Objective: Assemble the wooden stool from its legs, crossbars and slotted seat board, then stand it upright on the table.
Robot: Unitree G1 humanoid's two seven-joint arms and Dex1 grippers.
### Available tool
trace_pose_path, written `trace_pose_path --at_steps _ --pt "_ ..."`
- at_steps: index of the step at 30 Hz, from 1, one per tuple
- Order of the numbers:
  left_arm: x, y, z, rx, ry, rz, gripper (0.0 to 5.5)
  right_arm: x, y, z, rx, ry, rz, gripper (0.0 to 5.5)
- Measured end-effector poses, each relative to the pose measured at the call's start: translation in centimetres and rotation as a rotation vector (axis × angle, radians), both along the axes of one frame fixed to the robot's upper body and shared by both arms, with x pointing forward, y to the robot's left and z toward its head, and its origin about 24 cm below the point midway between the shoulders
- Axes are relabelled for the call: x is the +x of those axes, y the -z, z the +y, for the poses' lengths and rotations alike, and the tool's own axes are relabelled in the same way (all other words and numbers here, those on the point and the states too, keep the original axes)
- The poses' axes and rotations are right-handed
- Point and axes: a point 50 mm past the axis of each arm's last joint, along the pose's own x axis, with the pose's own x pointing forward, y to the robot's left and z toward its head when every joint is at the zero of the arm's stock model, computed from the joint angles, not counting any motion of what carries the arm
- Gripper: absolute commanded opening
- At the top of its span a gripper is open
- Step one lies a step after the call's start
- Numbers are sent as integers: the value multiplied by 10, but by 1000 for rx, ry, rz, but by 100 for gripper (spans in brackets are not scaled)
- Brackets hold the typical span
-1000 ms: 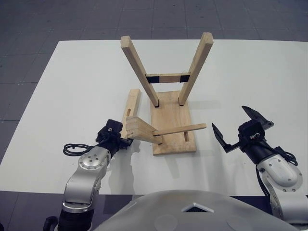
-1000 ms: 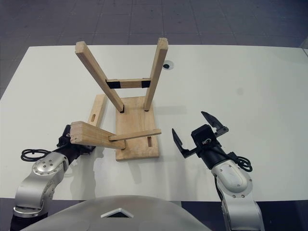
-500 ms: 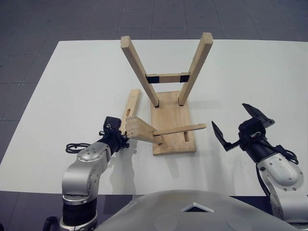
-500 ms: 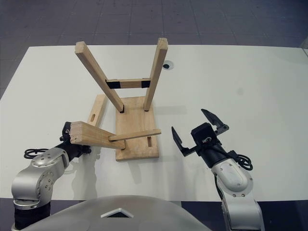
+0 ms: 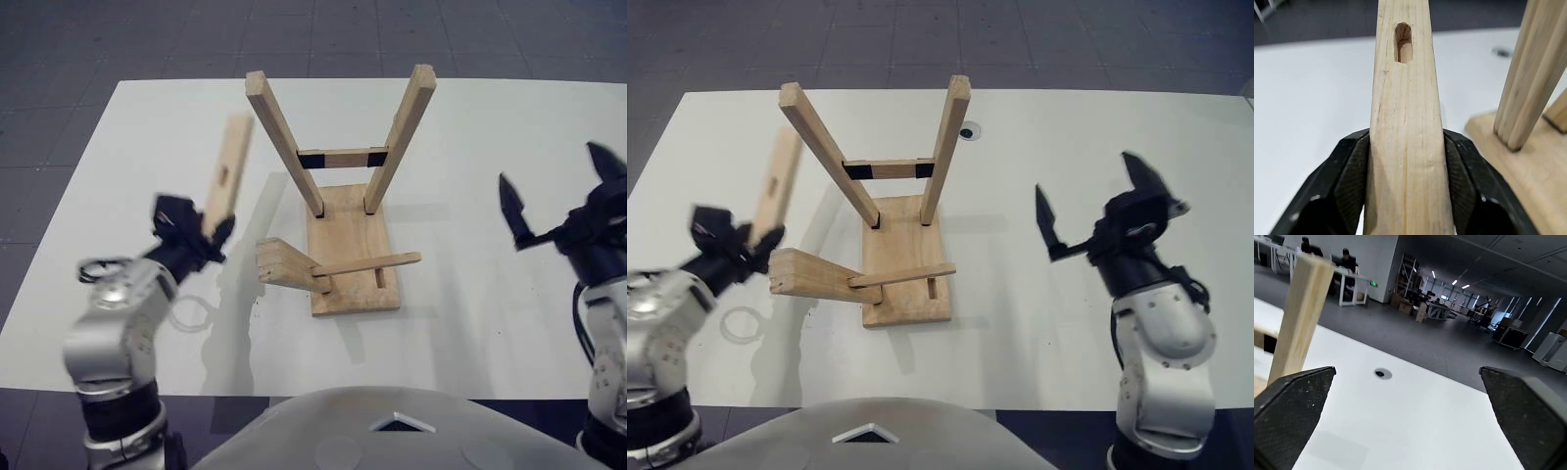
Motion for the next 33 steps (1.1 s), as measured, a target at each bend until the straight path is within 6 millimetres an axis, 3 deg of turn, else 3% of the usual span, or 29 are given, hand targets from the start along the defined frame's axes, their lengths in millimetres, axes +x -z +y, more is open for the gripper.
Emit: trace_pose_path --at_steps 7,12,19,27,33 --pt "0 -70 8 -80 201 -244 207 8 -41 19 215 -302 -56 550" --pt "-6 -105 -6 -187 460 -371 207 8 -60 59 357 -683 -15 550" --pt "-3 -104 -44 -290 806 -331 207 14 -59 99 402 -1044 118 550" --pt "-2 -103 -74 -265 1019 -293 207 28 -63 126 322 -1168 140 550" --pt "-6 -102 -83 -239 1091 -284 207 32 -67 138 264 -1198 117 550"
